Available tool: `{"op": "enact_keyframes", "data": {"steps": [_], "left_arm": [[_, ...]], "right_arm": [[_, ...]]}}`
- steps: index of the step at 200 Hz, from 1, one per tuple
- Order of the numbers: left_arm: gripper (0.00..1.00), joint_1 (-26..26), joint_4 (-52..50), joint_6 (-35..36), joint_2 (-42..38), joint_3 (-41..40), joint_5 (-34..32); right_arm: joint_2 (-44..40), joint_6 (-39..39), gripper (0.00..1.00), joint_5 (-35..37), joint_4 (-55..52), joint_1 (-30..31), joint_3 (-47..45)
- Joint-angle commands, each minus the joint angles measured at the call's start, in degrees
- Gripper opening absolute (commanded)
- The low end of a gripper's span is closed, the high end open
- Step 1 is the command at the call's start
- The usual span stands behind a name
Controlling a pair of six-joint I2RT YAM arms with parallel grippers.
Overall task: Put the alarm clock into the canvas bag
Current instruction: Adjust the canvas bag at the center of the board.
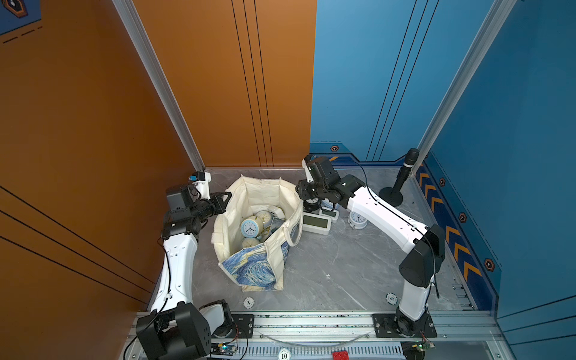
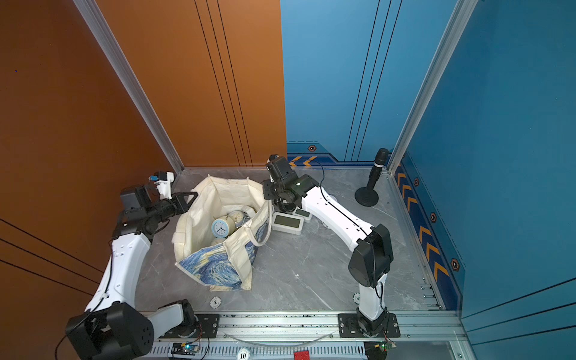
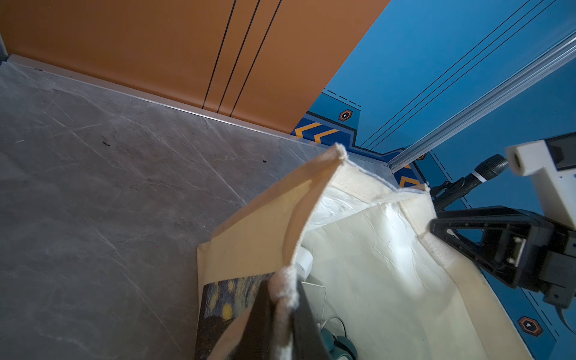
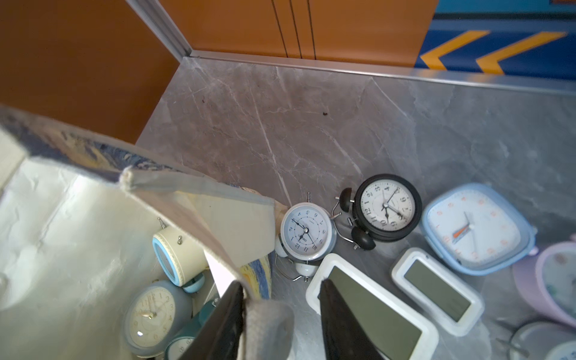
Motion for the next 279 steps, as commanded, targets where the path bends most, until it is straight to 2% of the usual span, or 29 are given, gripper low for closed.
{"op": "enact_keyframes", "data": {"steps": [1,26,63,82,96,125,155,231,265,279], "left_arm": [[0.00,0.61,0.67,-0.21,-0.61,-0.68,-0.41],[0.00,0.61,0.81,-0.36,-0.52,-0.75,-0.19],[0.00,0.52,0.91,-0.30,-0.69,-0.76,-0.14],[0.00,0.44,0.94,-0.21,-0.86,-0.79,-0.32],[0.00,0.43,0.97,-0.13,-0.87,-0.80,-0.40],[0.00,0.43,0.94,-0.22,-0.78,-0.84,-0.41],[0.00,0.43,0.97,-0.23,-0.61,-0.85,-0.33],[0.01,0.35,1.47,-0.77,-0.86,-0.98,-0.40],[0.00,0.35,1.88,-0.83,-1.24,-1.30,-0.35],[0.00,0.26,2.05,-0.98,-1.14,-1.40,-0.19]], "right_arm": [[0.18,1.94,0.23,-3.98,0.24,1.99,3.95],[2.03,4.01,0.12,-7.65,1.03,4.69,8.21],[8.18,6.29,0.05,-12.90,1.91,8.94,18.74],[11.00,6.43,0.04,-13.78,0.85,9.92,23.59],[11.62,6.51,0.09,-13.82,0.25,9.70,24.80],[10.56,5.73,0.30,-12.42,-1.76,8.51,24.59],[7.68,3.85,0.42,-10.36,-3.70,6.71,23.77],[1.04,1.80,0.52,-7.54,-4.59,0.54,18.59],[-0.38,0.15,0.55,-1.41,-4.58,-1.09,13.37],[0.00,0.08,0.58,0.42,-4.58,-3.60,10.82]]}}
